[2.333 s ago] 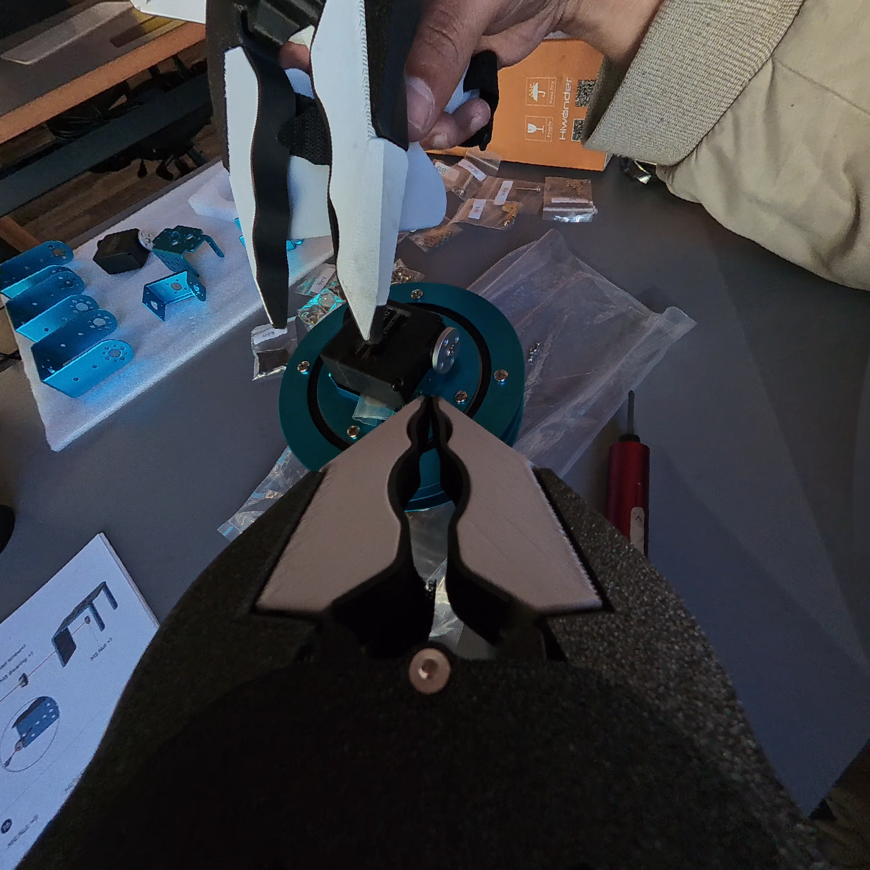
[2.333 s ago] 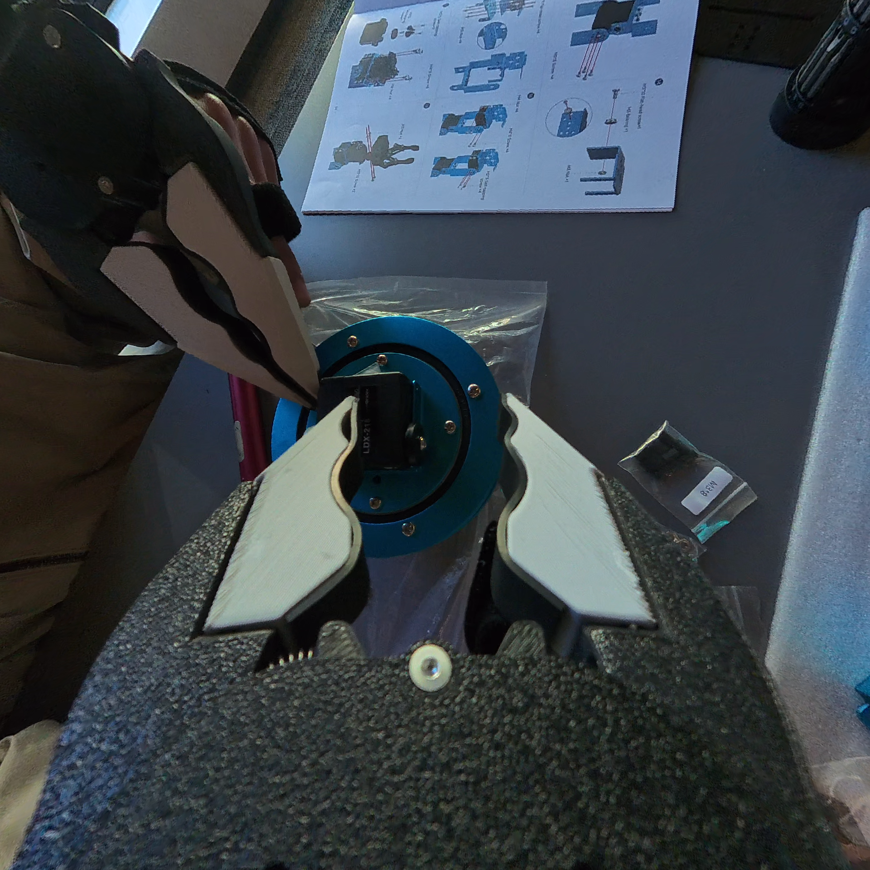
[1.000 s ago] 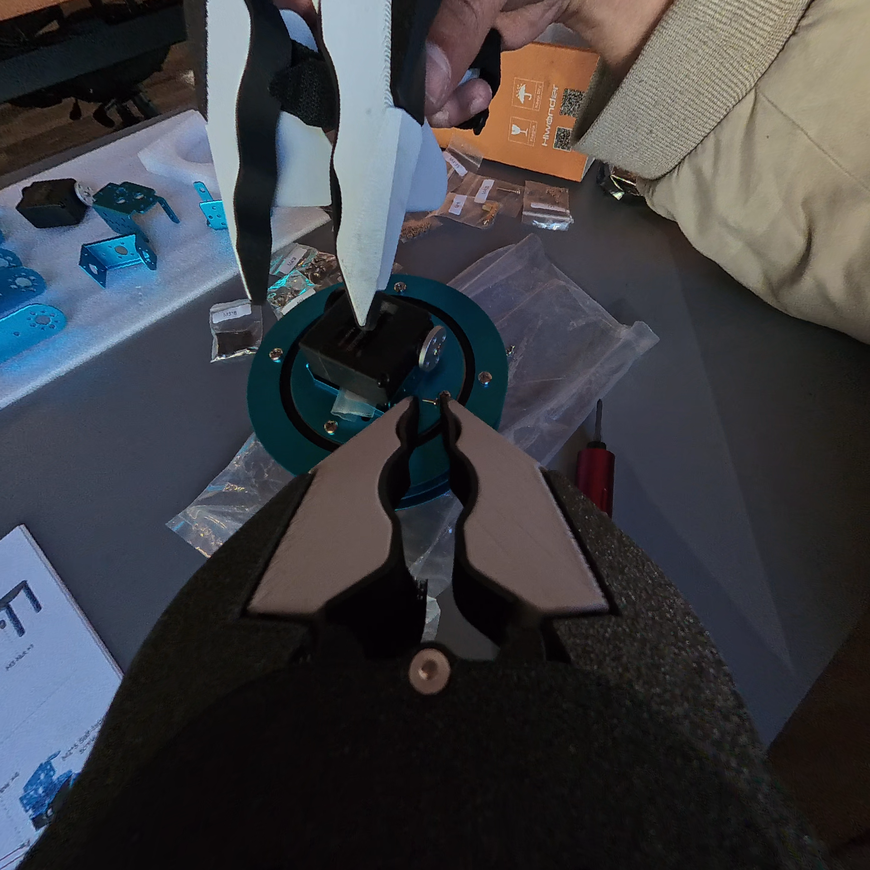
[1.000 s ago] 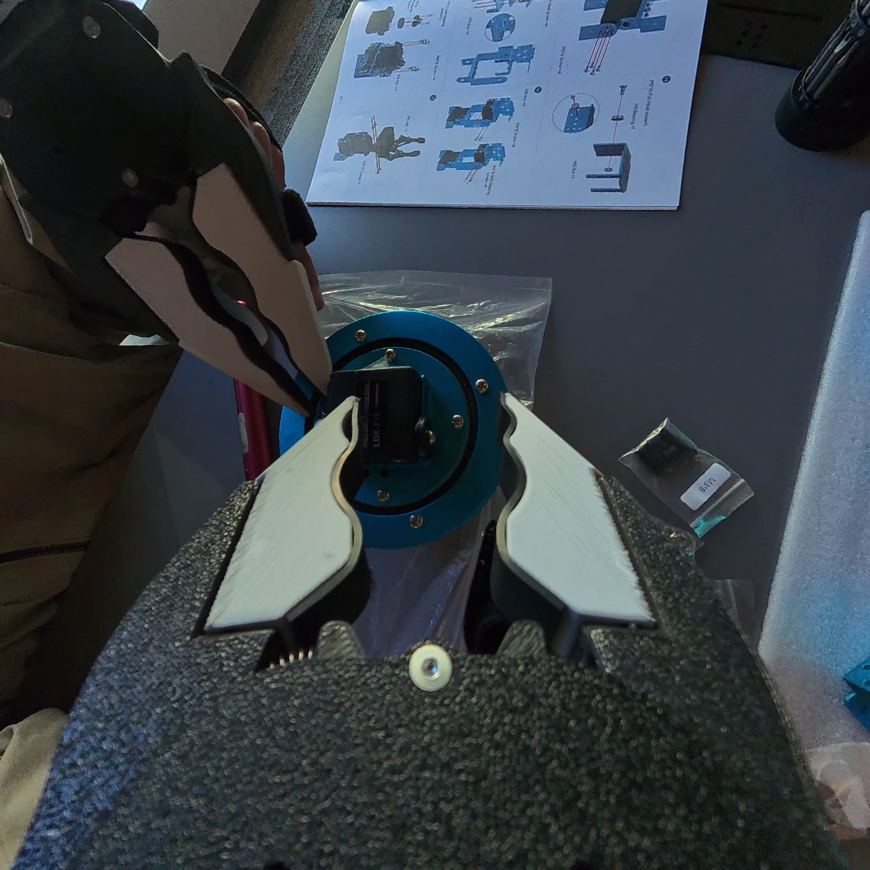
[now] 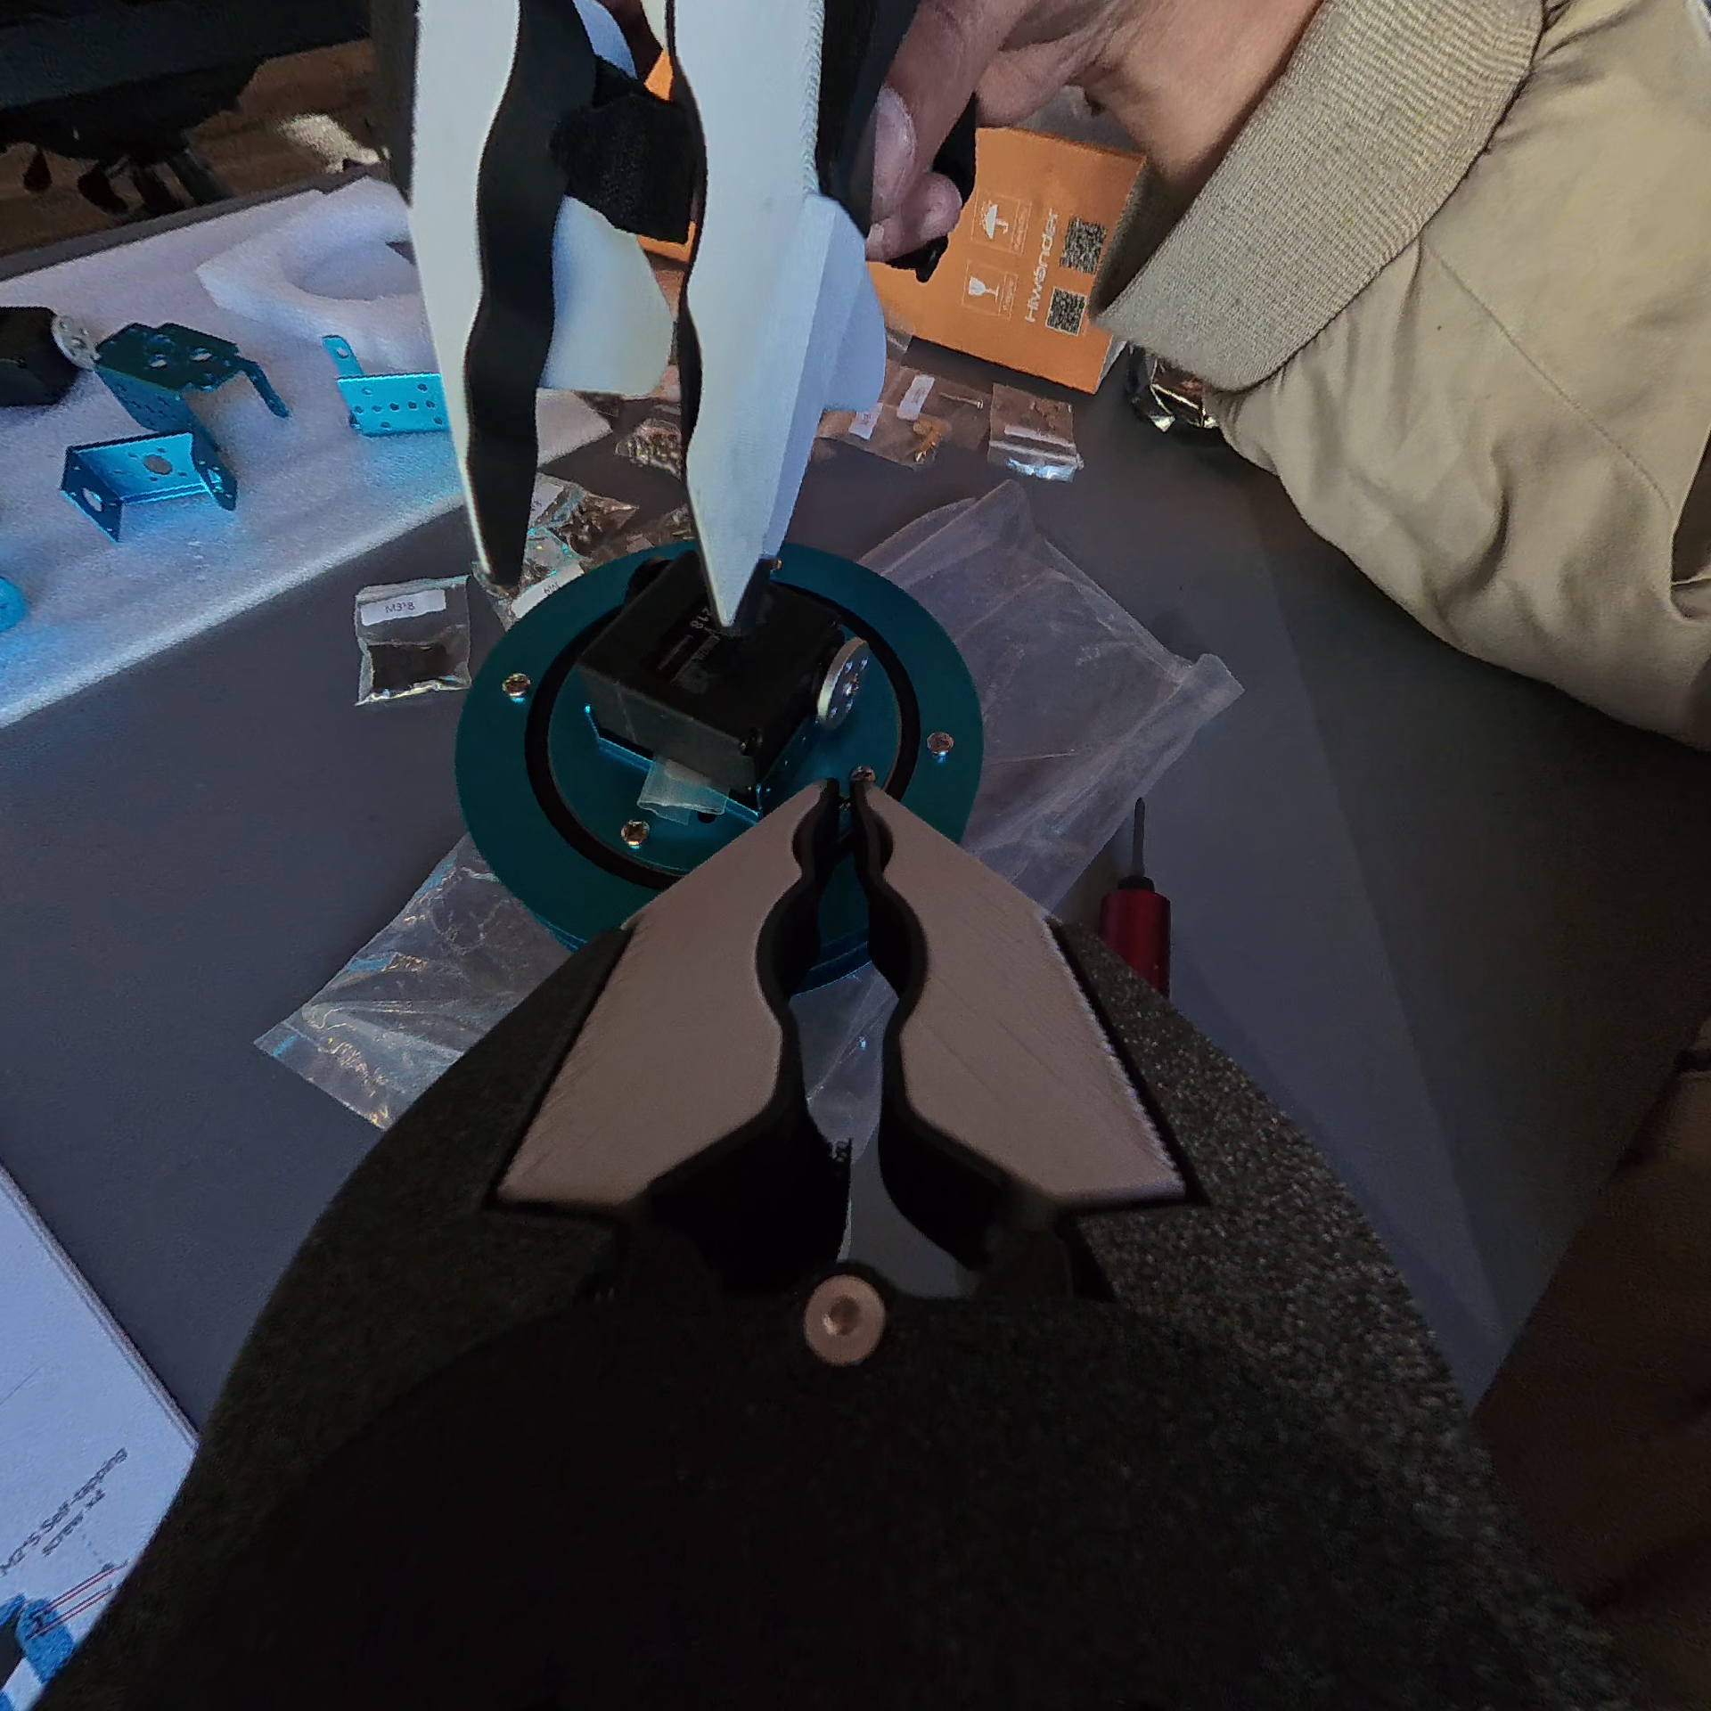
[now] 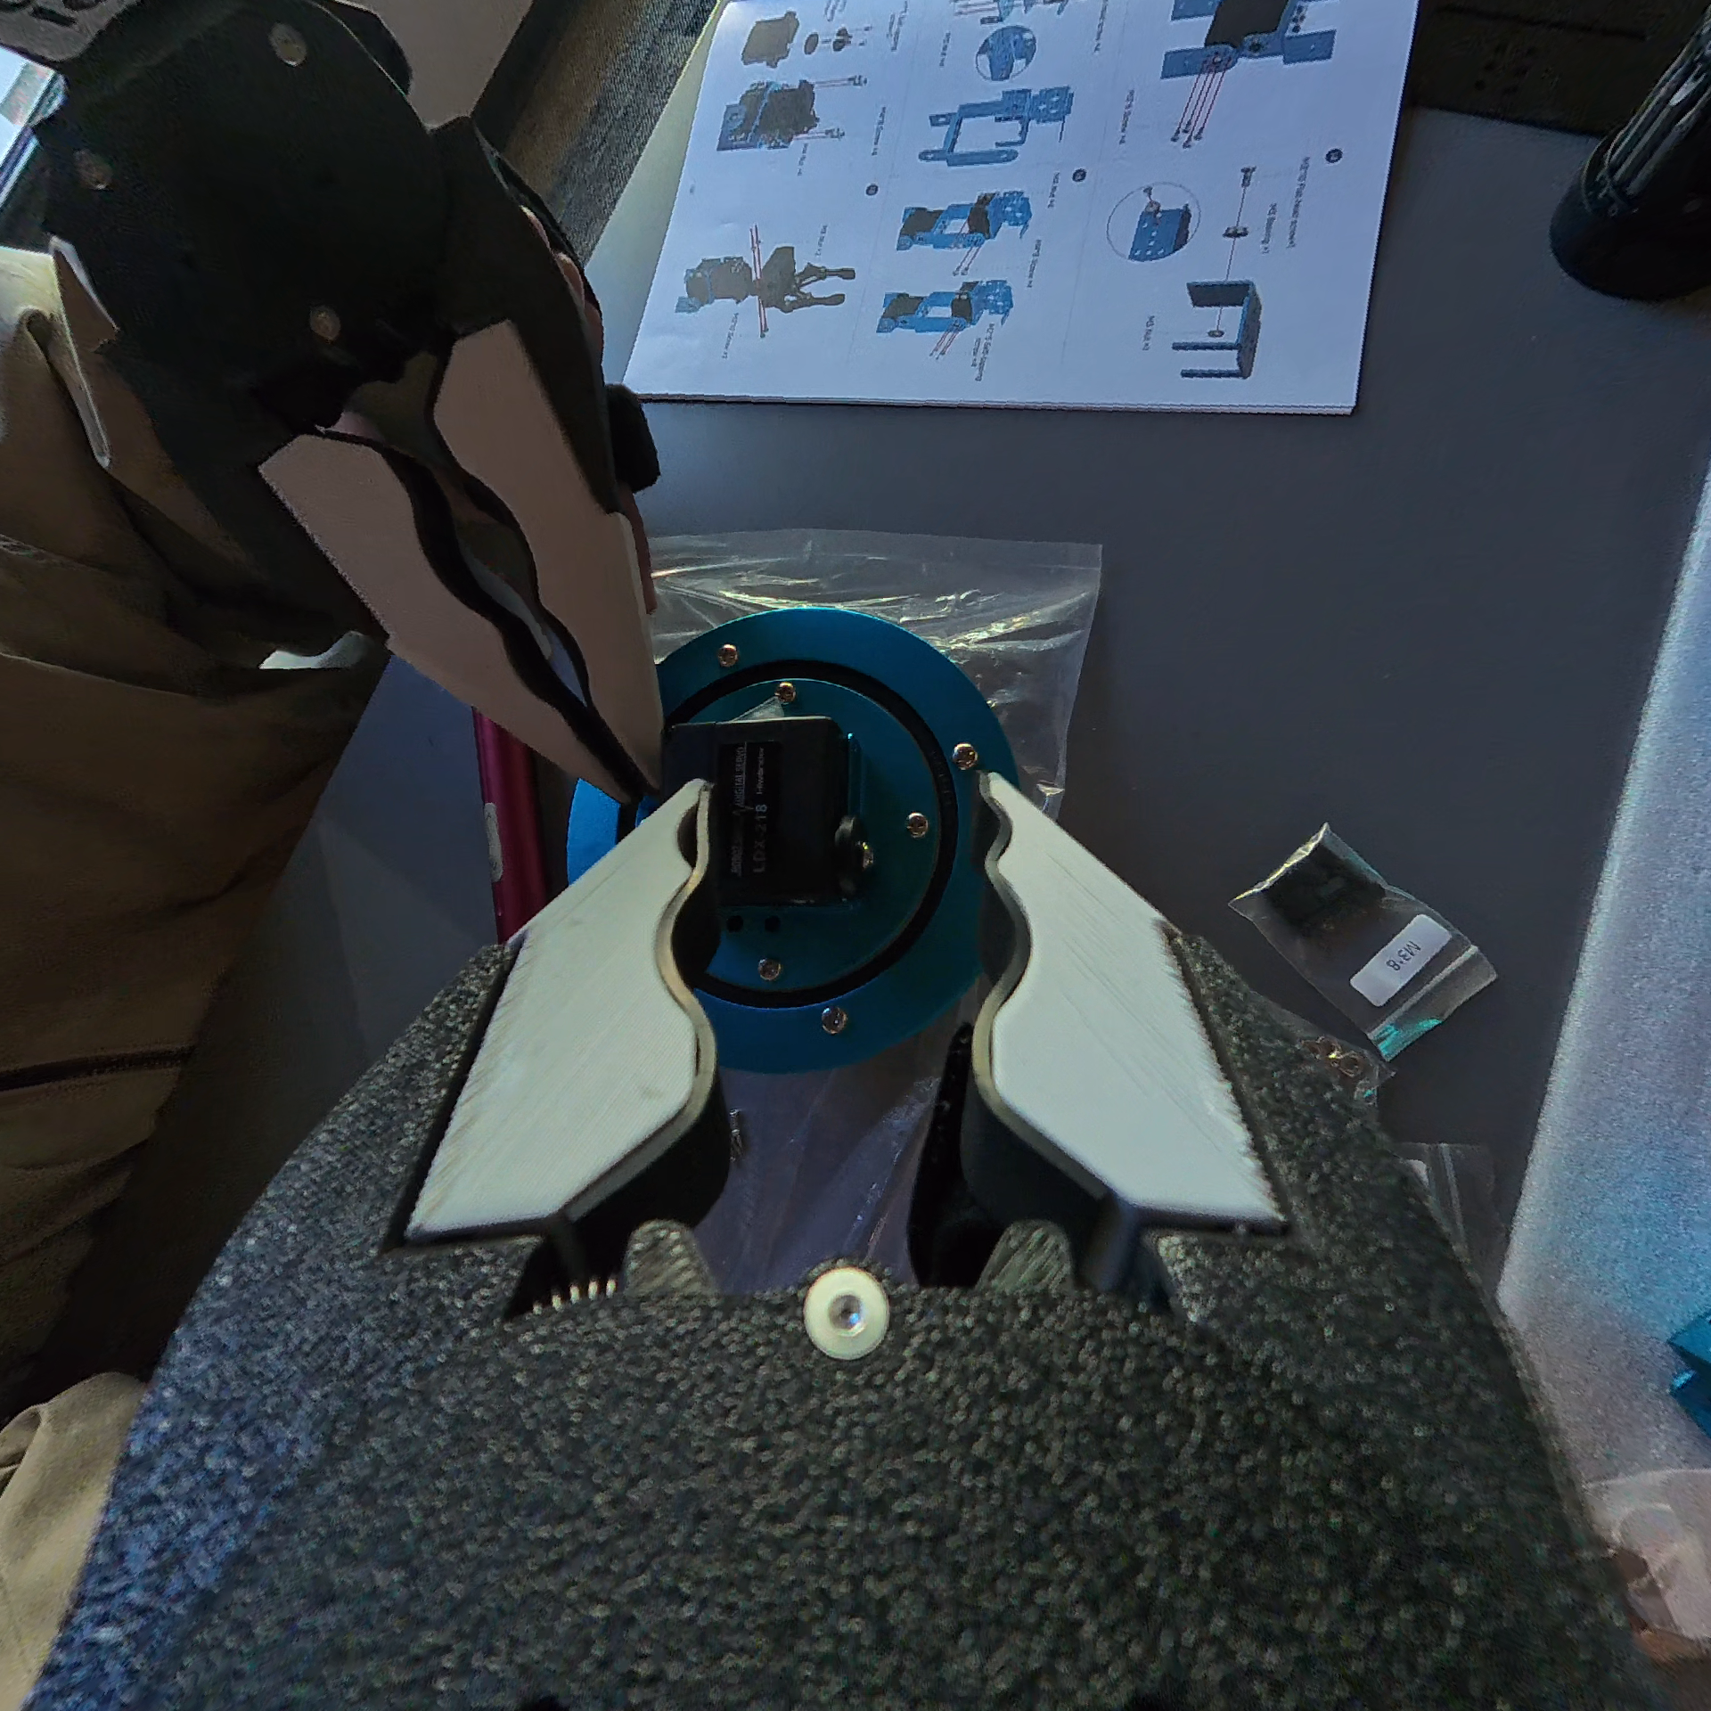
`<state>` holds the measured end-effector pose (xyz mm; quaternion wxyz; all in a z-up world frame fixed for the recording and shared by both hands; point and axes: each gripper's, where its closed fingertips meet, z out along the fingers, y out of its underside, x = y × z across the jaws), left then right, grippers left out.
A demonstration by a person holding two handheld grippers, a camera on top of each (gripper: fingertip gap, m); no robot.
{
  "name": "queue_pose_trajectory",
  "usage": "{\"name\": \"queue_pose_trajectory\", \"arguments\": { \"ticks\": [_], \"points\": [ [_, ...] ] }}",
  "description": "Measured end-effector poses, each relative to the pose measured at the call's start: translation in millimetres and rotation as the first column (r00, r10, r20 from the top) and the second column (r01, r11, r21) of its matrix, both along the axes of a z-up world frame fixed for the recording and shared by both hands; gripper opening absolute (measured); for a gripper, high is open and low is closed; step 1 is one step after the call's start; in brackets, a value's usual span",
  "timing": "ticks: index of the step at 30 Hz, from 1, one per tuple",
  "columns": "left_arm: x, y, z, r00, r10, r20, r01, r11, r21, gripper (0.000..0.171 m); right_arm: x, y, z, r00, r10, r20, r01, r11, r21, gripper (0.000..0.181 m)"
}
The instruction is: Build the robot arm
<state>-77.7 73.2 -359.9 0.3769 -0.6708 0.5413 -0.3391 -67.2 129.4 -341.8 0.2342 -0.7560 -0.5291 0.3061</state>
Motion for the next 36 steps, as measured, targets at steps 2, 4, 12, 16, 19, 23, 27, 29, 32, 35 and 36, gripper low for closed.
{"name": "queue_pose_trajectory", "arguments": {
  "ticks": [2,4,12,16,19,23,27,29,32,35,36],
  "points": [
    [-1,1,5,0.999,0.006,0.034,-0.006,1.000,-0.008,0.000,0,0,1,1.000,-0.001,-0.005,0.002,1.000,0.003,0.054],
    [-3,3,10,0.997,0.026,0.067,-0.026,1.000,-0.008,0.000,0,1,2,1.000,-0.002,-0.007,0.002,1.000,0.006,0.054],
    [-3,2,13,0.983,0.113,0.145,-0.125,0.989,0.075,0.000,1,1,4,1.000,-0.003,-0.008,0.004,1.000,0.013,0.054],
    [1,-2,0,0.984,0.144,0.109,-0.156,0.982,0.110,0.000,2,2,2,1.000,-0.007,0.000,0.007,1.000,0.013,0.054],
    [3,0,0,0.982,0.159,0.101,-0.169,0.981,0.095,0.000,3,1,2,1.000,-0.006,0.004,0.005,1.000,0.014,0.054],
    [2,5,0,0.979,0.189,0.081,-0.197,0.974,0.113,0.000,3,1,3,1.000,-0.005,0.005,0.005,1.000,0.017,0.054],
    [0,7,-1,0.974,0.213,0.075,-0.220,0.970,0.105,0.001,5,2,4,1.000,-0.008,0.003,0.008,1.000,0.015,0.054],
    [0,8,-1,0.973,0.218,0.081,-0.225,0.970,0.090,0.005,5,1,4,1.000,-0.009,0.001,0.009,1.000,0.015,0.054],
    [-2,8,0,0.971,0.219,0.091,-0.226,0.971,0.073,0.007,5,1,5,1.000,-0.007,0.003,0.007,1.000,0.016,0.054],
    [-4,7,1,0.973,0.213,0.090,-0.220,0.972,0.084,0.007,5,0,4,1.000,-0.004,0.005,0.004,1.000,0.014,0.054],
    [-5,6,2,0.975,0.205,0.089,-0.213,0.973,0.090,0.007,5,0,4,1.000,-0.004,0.006,0.004,1.000,0.015,0.053]
  ]
}}
